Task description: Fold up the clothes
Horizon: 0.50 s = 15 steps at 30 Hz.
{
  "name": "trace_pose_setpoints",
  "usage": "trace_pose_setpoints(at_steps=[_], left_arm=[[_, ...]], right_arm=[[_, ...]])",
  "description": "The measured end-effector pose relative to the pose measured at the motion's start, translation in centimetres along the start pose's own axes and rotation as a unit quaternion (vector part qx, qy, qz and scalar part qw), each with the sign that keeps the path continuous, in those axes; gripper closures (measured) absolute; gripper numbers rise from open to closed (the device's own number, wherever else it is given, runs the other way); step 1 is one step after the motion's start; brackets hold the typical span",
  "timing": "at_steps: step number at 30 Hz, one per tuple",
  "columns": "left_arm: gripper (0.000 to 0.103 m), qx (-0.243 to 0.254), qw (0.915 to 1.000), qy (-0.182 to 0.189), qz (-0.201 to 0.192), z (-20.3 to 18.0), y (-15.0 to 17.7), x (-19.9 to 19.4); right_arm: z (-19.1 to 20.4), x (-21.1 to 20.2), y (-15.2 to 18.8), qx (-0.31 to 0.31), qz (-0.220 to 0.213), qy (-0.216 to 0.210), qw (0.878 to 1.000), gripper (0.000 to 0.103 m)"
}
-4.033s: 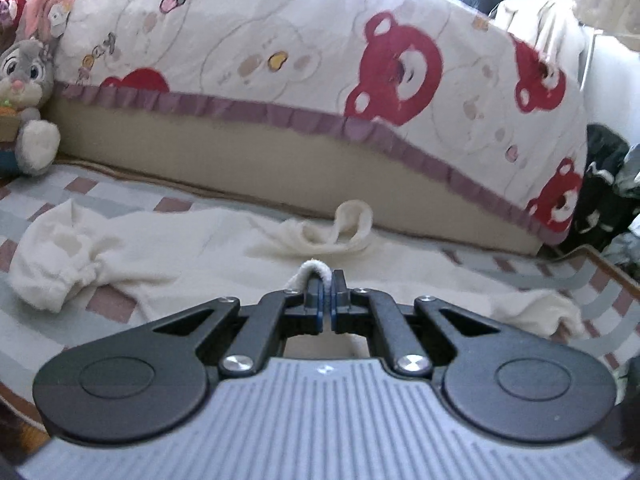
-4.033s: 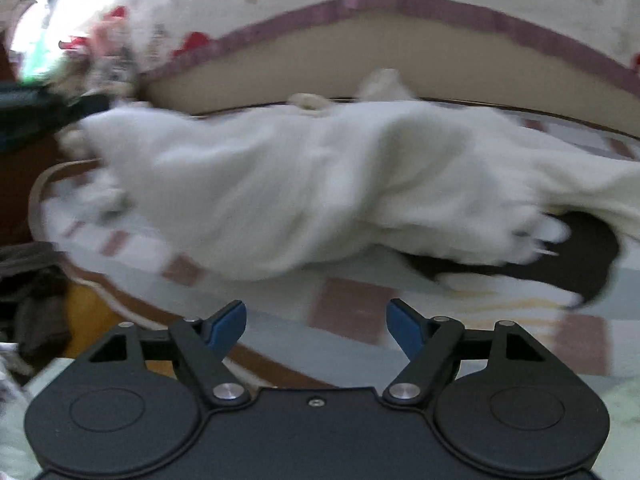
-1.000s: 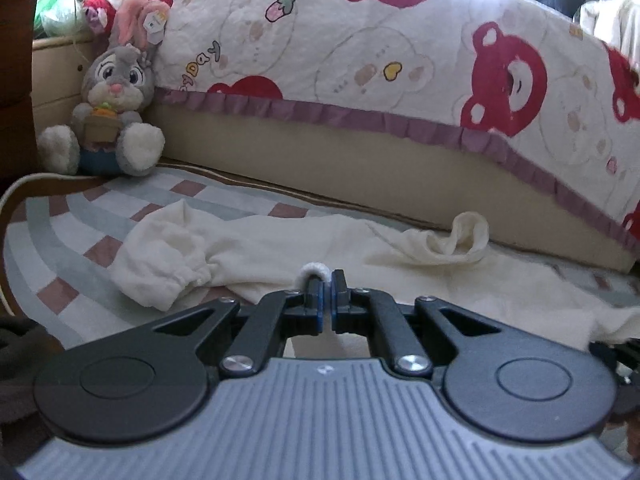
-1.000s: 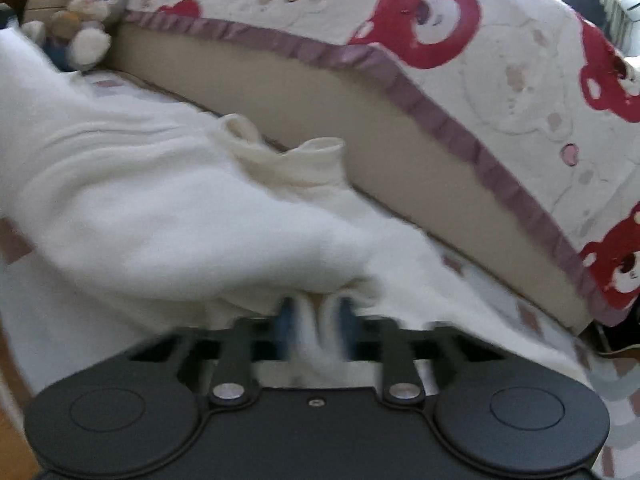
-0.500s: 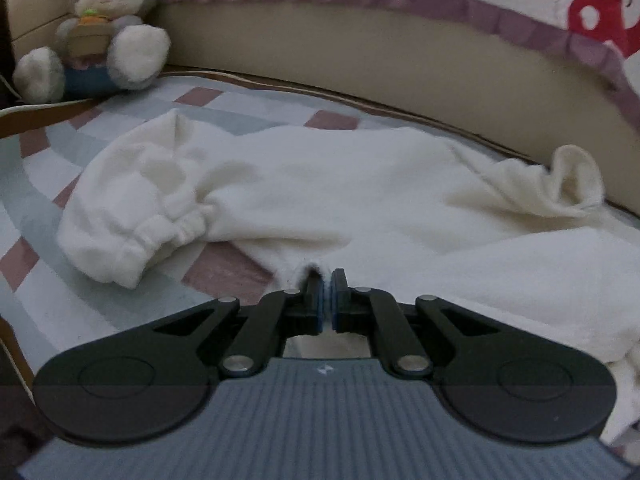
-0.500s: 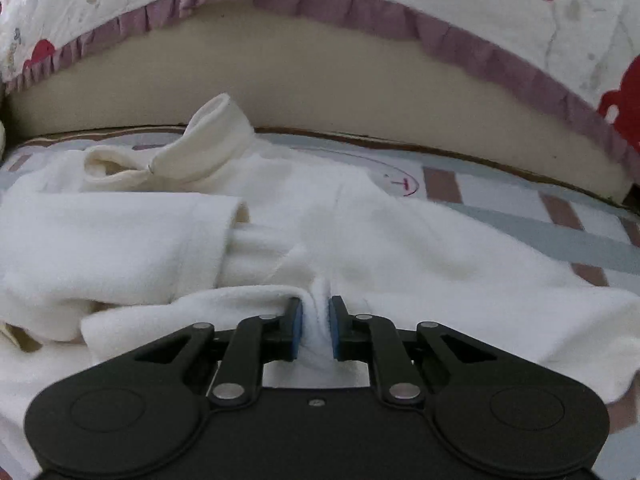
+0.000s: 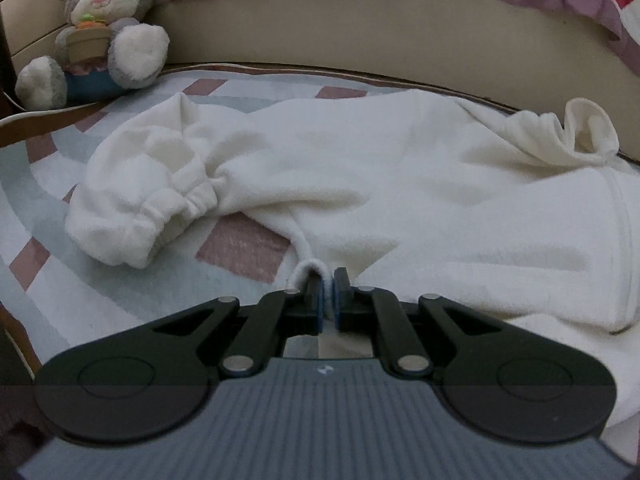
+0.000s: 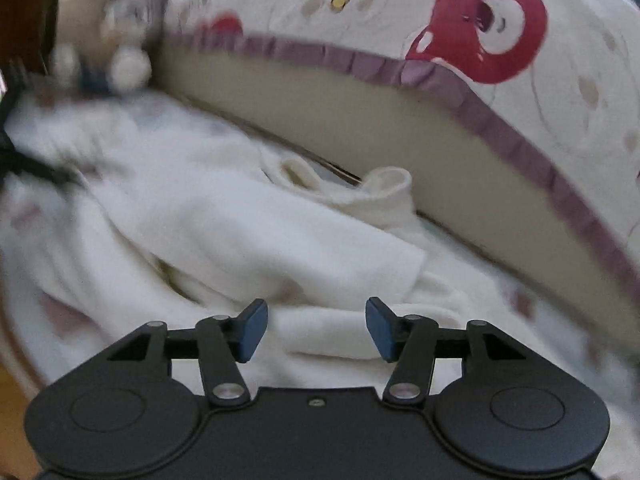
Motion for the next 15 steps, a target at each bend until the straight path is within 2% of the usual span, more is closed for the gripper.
trace_pose_setpoints(at_steps=[4,5,6,7,8,9,12,15], left_arm=[[0.097,0.015,0.9999,0.004,-0.004,-0.2,0.2,-0.3],[0.097,0.021,0.9997,0.007,-0.005,-0.2,0.2,-0.3],[0.097,0.028,0.9995,0.009,-0.007,-0.3,0.2,-0.4],[0.098,0.033,0.9994,0.009,-0.010,-0.3,0.2,-0.6],[0.099,0.037,0.9992,0.009,-0.014,-0.3,0.1,-0.9],[0.099,0.038,0.9990,0.011,-0.018,-0.3,0.0,-1.4],[0.099,0.038,0.9982,0.022,-0.042,0.0,-0.5,-3.6],[0.099,0.024,0.9961,0.043,-0.073,0.7,-1.0,-7.1]], right_arm=[[0.5,2.6,1.3,-0.023,0.025,0.021,0.999,0.044],[0.4,2.9,1.7,-0.021,0.025,0.030,0.999,0.046],[0.2,3.1,2.0,-0.018,0.024,0.040,0.999,0.052],[-0.1,2.7,2.0,-0.008,0.016,0.043,0.999,0.068],[-0.4,2.3,1.9,0.002,0.008,0.045,0.999,0.078],[-0.7,1.9,1.8,0.013,-0.001,0.046,0.999,0.081],[-2.0,-2.6,0.2,0.070,-0.041,0.026,0.996,0.082],[-4.3,-8.0,-1.4,0.142,-0.076,-0.015,0.987,0.082]])
Point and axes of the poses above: each gripper's, at about its wrist camera, not at the fingertips, and x roughly the way its jaws point, z to its left, y to its underside, the point moved 7 cm from there along x, roughly the way its jaws point, and after that the axes turned 15 degrees about x, right-handed, at the moved point
